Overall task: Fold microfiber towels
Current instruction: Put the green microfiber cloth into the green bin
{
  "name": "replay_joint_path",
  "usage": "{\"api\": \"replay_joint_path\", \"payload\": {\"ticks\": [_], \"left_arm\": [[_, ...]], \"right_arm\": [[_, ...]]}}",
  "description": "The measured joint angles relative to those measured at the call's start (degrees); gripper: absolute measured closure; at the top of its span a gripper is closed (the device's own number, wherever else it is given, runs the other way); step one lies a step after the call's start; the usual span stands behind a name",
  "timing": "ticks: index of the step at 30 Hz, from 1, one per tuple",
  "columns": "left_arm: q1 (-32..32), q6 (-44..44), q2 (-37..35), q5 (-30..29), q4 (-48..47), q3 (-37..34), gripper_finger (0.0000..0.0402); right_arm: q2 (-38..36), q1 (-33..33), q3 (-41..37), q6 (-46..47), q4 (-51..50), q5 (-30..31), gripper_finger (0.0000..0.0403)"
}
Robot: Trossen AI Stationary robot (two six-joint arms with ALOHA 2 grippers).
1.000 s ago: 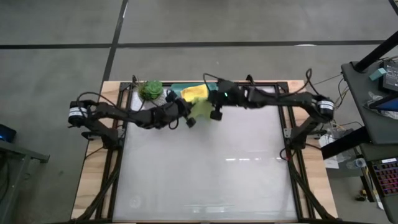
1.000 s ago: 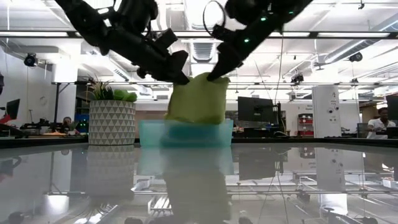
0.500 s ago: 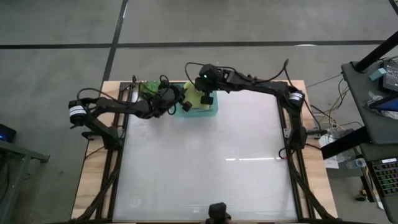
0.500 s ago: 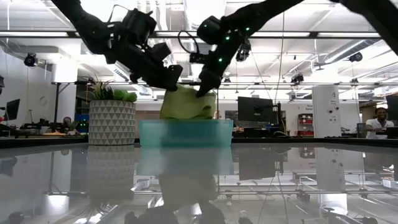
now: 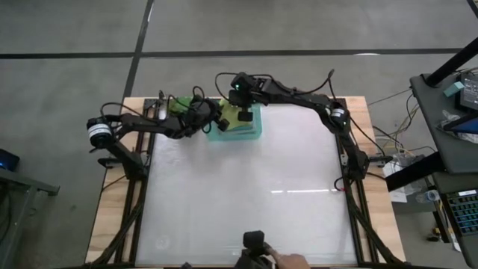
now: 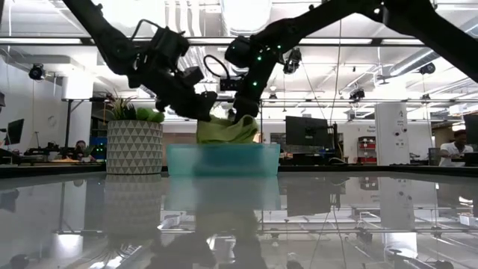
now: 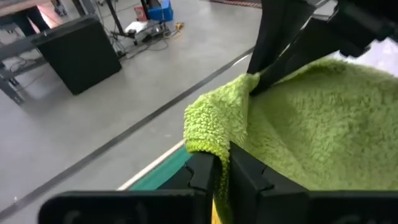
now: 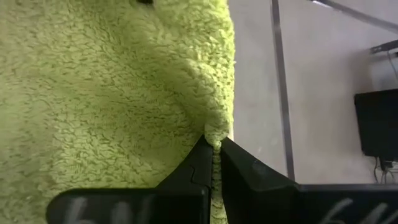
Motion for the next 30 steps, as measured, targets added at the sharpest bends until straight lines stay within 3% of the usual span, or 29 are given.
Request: {"api": "replay_joint_path", "payload": {"ticks": [5,17,20,25,27,30], "left_arm": [[0.8,-1.35,1.14,-1.1,0.14,0.0,0.036],[2.53,-1.13,0.61,-2.81,-0.12,0.2,0.028],[2.54,2.33,-0.88,0.69,0.18,0.21,0.0273],[2.4,7.21,-1.92,14.81,0.4,0.57,0.0278],[2.59,8.78,-1.92,16.05,0.38,0.52,0.029],[2.8,10.43,-1.73,16.02,0.41,0.33,0.0316]], "right_arm": [[0.12,-0.25,0.06,0.07,-1.32,0.0,0.0379],[-2.68,-1.86,0.41,2.6,-4.2,0.33,0.0276],[-4.56,-2.06,0.41,5.11,-5.1,-0.4,0.0264],[-7.06,-2.17,-1.25,10.08,-4.64,-15.59,0.0282],[-7.16,-2.09,-2.7,12.31,-4.0,-19.66,0.0302],[-7.16,-1.95,-6.68,14.46,-0.49,-20.55,0.0337]]}}
